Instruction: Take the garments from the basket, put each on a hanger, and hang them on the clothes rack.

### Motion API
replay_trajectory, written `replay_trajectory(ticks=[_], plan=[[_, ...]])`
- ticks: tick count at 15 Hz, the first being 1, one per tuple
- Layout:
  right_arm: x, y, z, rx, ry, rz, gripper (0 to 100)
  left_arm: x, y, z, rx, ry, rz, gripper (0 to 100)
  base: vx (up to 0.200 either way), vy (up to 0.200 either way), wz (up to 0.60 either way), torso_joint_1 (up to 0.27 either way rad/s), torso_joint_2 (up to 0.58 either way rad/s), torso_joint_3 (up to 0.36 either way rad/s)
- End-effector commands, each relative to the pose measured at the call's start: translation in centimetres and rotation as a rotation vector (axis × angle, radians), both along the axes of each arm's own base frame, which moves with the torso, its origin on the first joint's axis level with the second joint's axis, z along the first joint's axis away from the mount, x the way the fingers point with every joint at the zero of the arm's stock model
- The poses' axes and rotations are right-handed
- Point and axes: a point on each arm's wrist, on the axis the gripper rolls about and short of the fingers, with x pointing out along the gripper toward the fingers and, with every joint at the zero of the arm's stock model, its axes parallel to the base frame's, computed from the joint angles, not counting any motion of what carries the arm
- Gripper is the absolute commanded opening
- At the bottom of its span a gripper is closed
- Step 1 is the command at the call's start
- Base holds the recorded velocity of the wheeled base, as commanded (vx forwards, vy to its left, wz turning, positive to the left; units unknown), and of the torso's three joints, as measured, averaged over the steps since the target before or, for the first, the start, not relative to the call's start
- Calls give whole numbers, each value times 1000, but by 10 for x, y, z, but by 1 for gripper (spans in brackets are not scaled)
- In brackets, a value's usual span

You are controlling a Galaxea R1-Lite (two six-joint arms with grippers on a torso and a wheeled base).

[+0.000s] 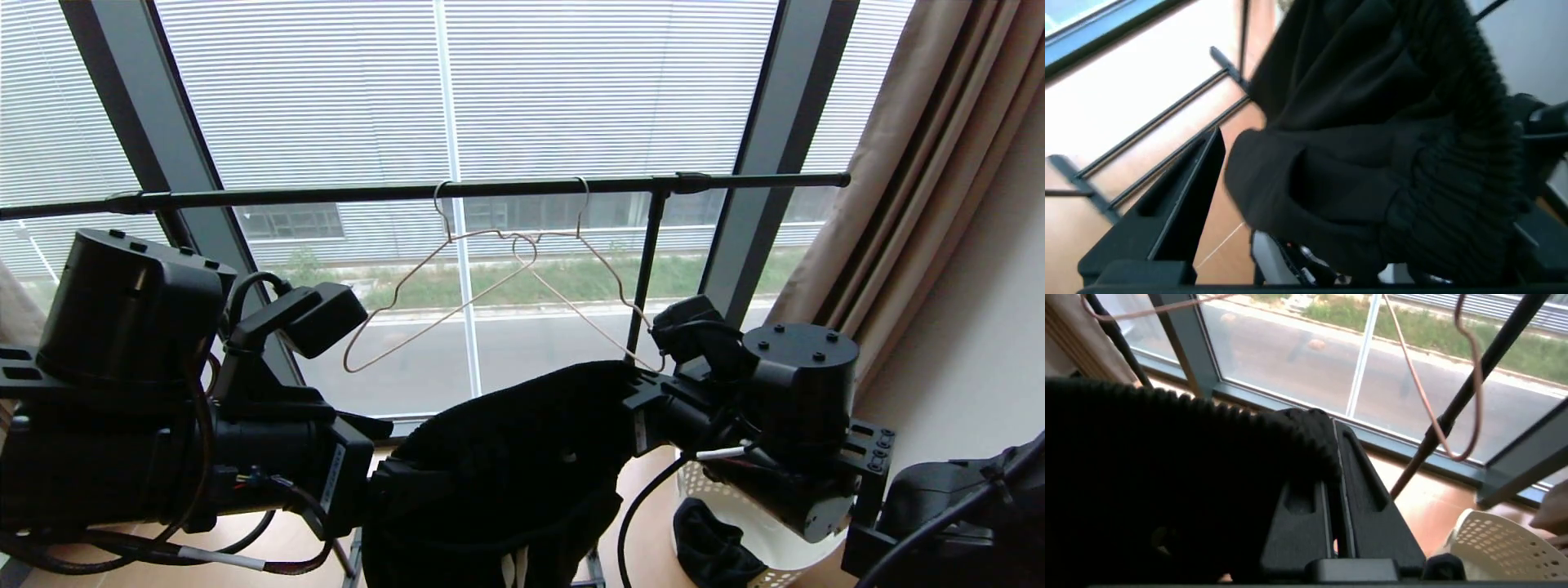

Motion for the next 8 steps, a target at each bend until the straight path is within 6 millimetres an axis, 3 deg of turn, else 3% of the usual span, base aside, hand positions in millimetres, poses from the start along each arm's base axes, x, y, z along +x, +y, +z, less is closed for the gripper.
replay_trajectory(ticks=[1, 6, 8], plan=[[3, 8, -13, -32, 22, 2, 0, 3, 0, -2, 0, 12, 0, 100, 0, 0, 0, 0, 0, 0], [20, 6, -10, -41, 14, -79, 0, 1, 4, -6, 8, 19, -17, 100, 0, 0, 0, 0, 0, 0], [36, -8, -7, -55, 22, -159, 0, 3, 10, -4, -14, 20, -36, 100, 0, 0, 0, 0, 0, 0]])
